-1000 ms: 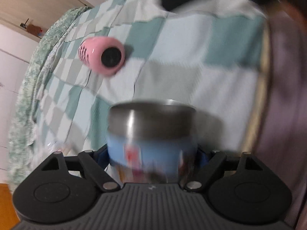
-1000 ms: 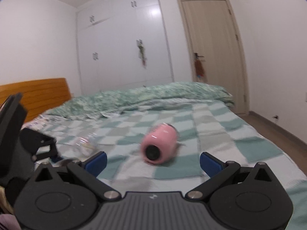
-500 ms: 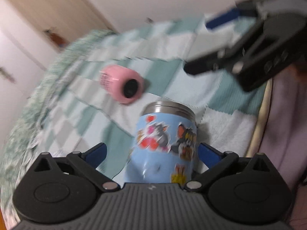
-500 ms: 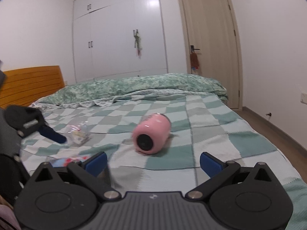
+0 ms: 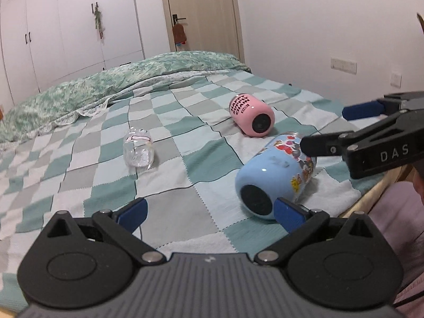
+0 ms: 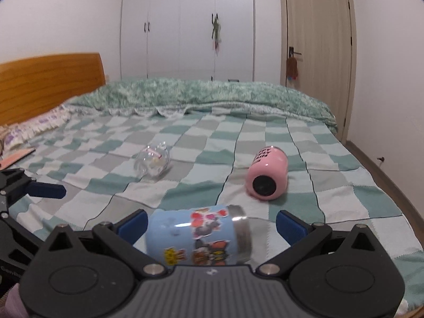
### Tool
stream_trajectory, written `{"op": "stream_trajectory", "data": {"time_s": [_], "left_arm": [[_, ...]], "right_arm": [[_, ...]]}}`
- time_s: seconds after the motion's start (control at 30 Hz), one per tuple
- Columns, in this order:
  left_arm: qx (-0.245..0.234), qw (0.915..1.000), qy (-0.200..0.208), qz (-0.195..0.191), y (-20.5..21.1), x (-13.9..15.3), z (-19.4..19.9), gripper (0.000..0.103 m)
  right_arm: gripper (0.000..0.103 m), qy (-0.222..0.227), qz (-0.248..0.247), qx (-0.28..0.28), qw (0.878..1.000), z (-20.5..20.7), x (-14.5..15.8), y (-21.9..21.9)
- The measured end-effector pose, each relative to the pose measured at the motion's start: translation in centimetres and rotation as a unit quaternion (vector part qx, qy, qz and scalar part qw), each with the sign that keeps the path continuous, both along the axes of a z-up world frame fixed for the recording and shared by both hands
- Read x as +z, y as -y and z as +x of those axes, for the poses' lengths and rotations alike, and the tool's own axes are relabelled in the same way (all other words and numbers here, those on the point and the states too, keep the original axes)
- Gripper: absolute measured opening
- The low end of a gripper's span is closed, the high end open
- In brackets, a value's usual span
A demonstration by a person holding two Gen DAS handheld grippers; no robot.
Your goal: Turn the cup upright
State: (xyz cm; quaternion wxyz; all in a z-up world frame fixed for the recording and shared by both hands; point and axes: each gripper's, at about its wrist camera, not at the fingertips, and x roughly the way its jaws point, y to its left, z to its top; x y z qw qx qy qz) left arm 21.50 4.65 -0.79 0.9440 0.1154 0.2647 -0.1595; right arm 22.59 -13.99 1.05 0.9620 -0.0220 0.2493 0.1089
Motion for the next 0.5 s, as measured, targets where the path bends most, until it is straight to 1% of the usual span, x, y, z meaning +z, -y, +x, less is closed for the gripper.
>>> {"op": "stream_trajectory", "data": {"time_s": [0.1, 0.13, 0.23, 0.33, 0.4, 0.5], "left_arm": [[-0.002, 0.9998, 0.007, -0.016, -1.3, -0.4, 0.2, 0.103], [-0.002, 0.9998, 0.008, -0.019, -1.6, -0.5, 0.4, 0.103], [0.005, 0.9997, 0.011, -0.021, -1.8, -1.1, 1.4, 0.103], [0.006, 0.9996, 0.003, -0.028, -2.2, -1.7, 2.7, 0.103], [0.003, 0.9996, -0.001, -0.029, -2.6, -2.0, 3.3, 0.103], [-0.006, 0.9995, -0.003, -0.031, -3.3, -2.0, 4.2, 0.103]], "right_arm": [[0.103, -0.027, 0.001, -0.021, 0.999, 0.4, 0.1, -1.3], [0.103, -0.043, 0.007, -0.032, 0.999, 0.8, 0.0, -1.6], [0.103, -0.105, 0.051, -0.075, 0.990, 2.5, -0.5, -1.3], [0.103, -0.169, 0.120, -0.125, 0.970, 4.8, -1.3, -0.7], [0.103, -0.190, 0.157, -0.152, 0.957, 6.0, -1.7, -0.5], [0.103, -0.205, 0.202, -0.191, 0.938, 7.8, -2.4, 0.0]]}}
